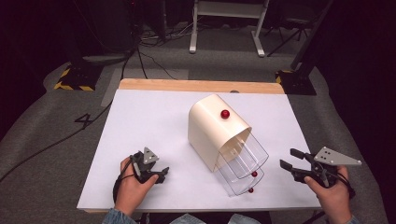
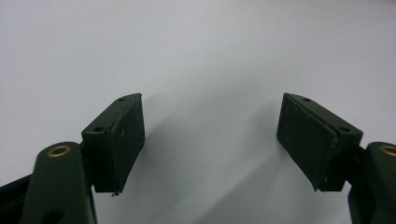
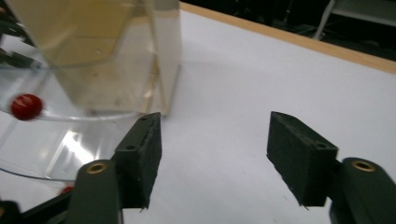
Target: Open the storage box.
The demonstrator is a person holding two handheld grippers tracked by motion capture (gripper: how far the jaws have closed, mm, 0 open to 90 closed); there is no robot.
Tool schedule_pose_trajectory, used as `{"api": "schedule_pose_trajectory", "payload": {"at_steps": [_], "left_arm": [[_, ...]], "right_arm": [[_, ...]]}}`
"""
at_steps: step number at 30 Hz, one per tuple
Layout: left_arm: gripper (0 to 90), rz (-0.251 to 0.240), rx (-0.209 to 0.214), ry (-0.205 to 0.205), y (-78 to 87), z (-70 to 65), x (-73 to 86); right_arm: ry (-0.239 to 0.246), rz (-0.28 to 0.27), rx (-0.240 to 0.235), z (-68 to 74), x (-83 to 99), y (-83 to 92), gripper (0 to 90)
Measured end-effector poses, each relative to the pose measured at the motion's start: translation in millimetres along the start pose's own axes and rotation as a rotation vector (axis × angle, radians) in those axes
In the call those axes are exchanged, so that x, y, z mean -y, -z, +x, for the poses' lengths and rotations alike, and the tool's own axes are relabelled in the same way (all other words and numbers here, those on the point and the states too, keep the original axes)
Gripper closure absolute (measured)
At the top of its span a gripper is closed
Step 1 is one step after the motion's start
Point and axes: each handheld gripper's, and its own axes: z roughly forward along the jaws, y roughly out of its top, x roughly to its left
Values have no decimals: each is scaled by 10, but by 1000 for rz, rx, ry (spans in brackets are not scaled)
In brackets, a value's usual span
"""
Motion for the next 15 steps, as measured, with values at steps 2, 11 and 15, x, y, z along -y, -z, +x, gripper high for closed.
{"api": "schedule_pose_trajectory", "payload": {"at_steps": [2, 11, 15], "left_arm": [[237, -9, 4, 21, 42, 38, 38], [192, -4, -8, 39, 222, 175, 213], [176, 5, -8, 51, 259, 227, 270]], "right_arm": [[3, 26, 11, -103, 41, -28, 305], [-31, 168, 40, -453, 343, -112, 171], [-69, 212, 55, -558, 492, -143, 166]]}}
